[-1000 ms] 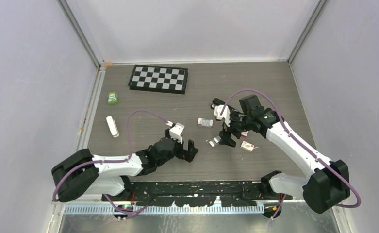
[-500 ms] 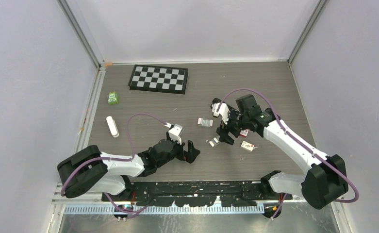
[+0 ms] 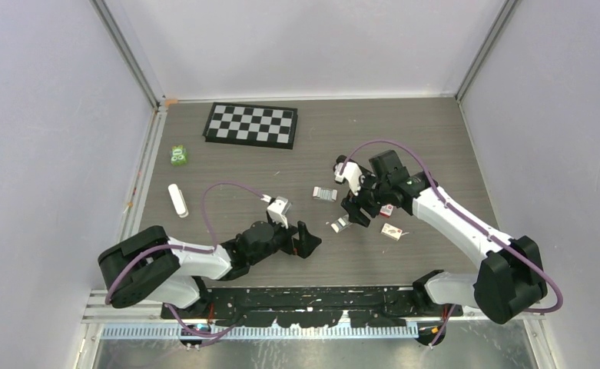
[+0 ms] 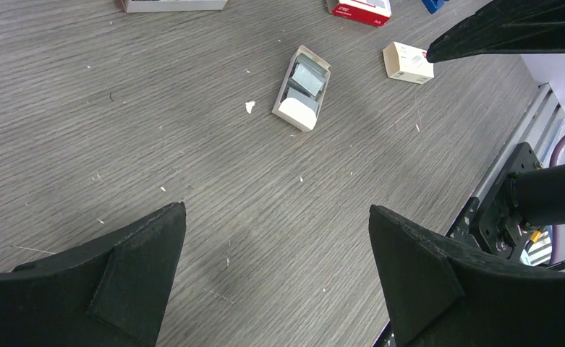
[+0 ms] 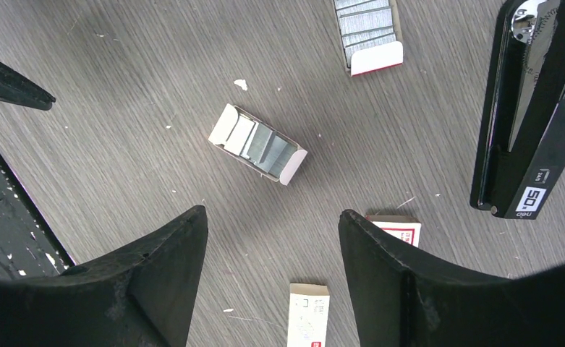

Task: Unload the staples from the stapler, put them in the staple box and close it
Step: Adjust the staple in the staple box.

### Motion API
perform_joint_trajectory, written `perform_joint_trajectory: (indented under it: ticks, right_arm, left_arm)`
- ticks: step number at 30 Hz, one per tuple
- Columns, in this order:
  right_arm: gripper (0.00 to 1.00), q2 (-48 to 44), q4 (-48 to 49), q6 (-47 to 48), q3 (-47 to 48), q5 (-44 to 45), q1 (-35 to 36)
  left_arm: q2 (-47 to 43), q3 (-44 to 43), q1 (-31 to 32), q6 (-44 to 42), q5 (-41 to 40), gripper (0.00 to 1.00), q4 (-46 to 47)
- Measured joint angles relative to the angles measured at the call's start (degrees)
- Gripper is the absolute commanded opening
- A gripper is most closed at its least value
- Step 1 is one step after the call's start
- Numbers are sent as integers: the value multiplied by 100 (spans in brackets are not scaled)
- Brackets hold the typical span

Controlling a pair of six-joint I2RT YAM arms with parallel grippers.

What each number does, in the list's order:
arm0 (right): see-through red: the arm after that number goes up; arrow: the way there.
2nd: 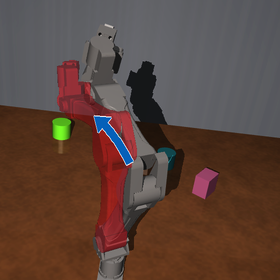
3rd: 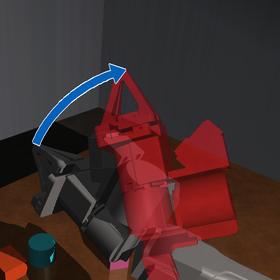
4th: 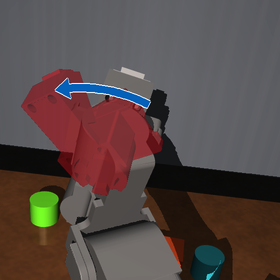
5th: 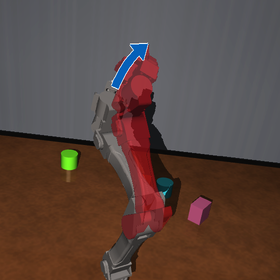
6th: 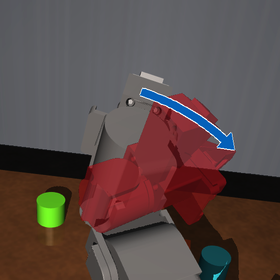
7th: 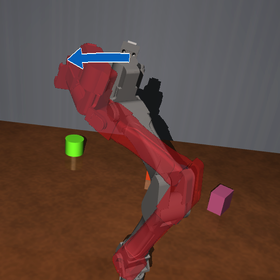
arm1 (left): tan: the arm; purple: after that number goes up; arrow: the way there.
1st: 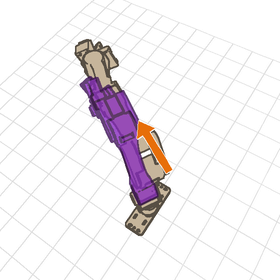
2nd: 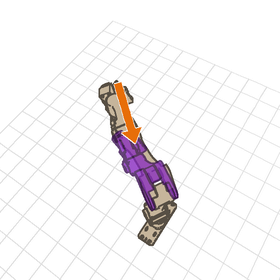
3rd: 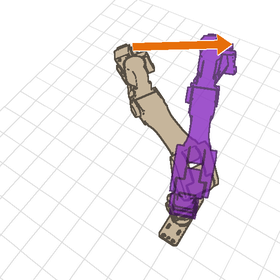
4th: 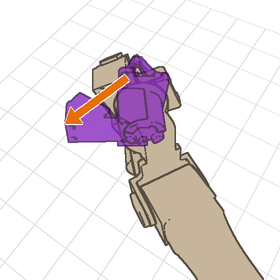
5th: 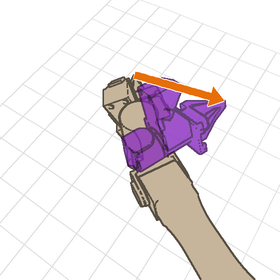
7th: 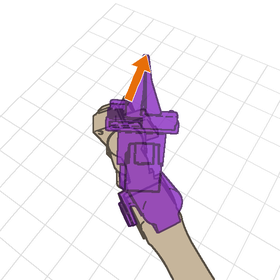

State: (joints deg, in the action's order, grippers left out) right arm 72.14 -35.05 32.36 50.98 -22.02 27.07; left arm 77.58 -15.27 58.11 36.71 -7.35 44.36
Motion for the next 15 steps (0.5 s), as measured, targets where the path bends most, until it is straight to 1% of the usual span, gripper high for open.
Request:
perform_joint_trajectory:
  ticks: [15]
  right_arm:
    - [71,68,-11,0,0,59,37]
  left_arm:
    - [31,98,0,61,9,98,127]
